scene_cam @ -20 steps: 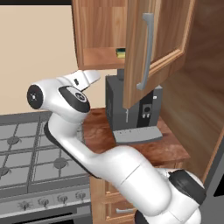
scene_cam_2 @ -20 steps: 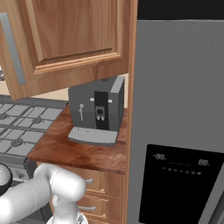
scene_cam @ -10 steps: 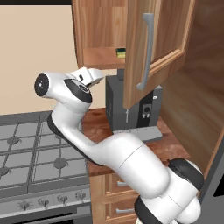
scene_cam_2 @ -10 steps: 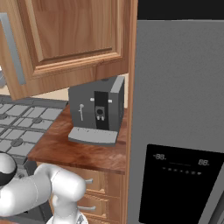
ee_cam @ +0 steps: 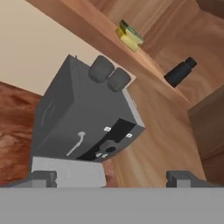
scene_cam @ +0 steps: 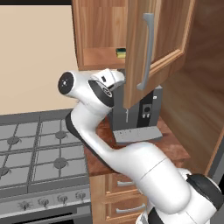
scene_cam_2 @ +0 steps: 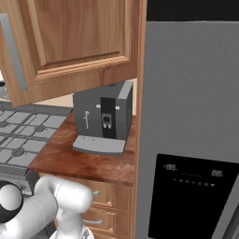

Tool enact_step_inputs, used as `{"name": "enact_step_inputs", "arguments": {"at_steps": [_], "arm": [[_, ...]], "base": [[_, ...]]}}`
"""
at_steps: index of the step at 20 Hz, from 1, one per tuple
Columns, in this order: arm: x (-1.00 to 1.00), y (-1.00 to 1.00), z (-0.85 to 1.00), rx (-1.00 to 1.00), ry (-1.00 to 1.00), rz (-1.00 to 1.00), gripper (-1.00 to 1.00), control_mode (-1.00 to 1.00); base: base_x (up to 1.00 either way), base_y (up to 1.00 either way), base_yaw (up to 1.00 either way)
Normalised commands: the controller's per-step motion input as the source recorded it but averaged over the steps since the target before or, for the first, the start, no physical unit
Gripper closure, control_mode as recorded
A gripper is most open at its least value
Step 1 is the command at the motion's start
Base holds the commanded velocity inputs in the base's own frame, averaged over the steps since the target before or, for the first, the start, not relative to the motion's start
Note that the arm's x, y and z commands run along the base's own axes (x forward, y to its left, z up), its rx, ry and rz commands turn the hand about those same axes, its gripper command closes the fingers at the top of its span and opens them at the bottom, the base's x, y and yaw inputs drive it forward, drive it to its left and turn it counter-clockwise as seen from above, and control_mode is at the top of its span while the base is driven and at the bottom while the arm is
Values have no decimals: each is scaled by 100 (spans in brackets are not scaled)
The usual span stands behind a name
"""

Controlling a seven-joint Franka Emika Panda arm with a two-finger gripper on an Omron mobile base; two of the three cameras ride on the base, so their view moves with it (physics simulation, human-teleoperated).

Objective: The dining table condiment station is running low on shaker. Refill the condiment station by opening the cabinet and taking the shaker from the cabinet and placing it on the dining table.

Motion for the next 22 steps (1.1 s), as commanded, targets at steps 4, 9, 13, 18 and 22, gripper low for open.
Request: {"name": "enact_step_inputs", "arguments": {"at_steps": [4,9,13,18,22], "arm": [[-52,-79,-2,2,0,0,-100,-100],[-73,-90,1,4,0,0,-100,-100],[-77,-100,10,8,0,0,-100,-100],[-44,-100,13,11,0,0,-100,-100],[-17,-100,25,15,0,0,-100,-100]], "base": [[0,0,0],[0,0,0],[0,0,0],[0,0,0],[0,0,0]]}}
